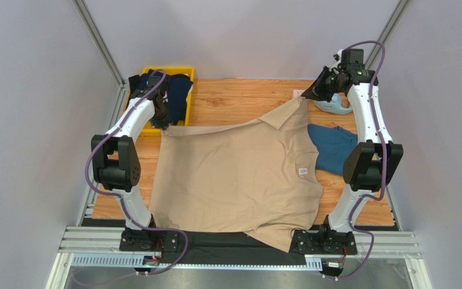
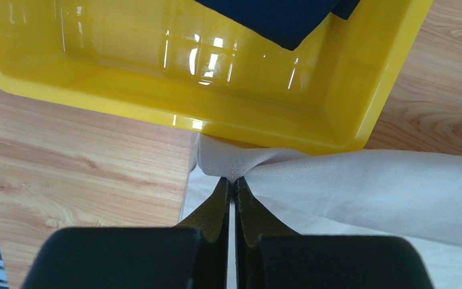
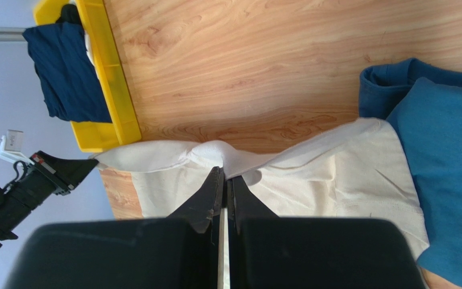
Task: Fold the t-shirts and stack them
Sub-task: Fold the flattened tshirt in 1/3 of the way
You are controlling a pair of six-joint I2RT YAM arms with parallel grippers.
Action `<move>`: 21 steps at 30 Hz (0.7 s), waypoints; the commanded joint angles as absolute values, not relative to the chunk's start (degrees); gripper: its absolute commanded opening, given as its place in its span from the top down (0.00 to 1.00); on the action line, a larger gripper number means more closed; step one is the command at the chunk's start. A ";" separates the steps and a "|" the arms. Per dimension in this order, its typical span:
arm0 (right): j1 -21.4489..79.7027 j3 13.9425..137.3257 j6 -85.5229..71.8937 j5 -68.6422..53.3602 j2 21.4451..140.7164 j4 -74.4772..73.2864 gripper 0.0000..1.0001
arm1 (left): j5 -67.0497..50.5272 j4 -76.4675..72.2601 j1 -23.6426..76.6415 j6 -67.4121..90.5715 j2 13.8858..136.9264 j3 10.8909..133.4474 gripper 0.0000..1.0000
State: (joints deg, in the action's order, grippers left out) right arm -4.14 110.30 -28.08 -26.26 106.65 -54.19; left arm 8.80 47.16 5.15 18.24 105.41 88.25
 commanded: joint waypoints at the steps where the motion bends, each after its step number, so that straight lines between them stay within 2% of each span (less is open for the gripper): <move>1: -4.04 111.28 -25.58 -28.12 105.21 -55.20 1.00 | 7.74 47.02 4.92 14.51 103.01 88.95 1.00; 9: -3.96 99.34 -25.14 -31.29 96.08 -55.11 1.00 | 4.57 45.08 4.83 11.16 94.32 83.59 1.00; 21: -3.60 82.27 -28.30 -31.72 84.82 -59.15 1.00 | 2.19 58.53 4.83 13.36 92.72 76.91 1.00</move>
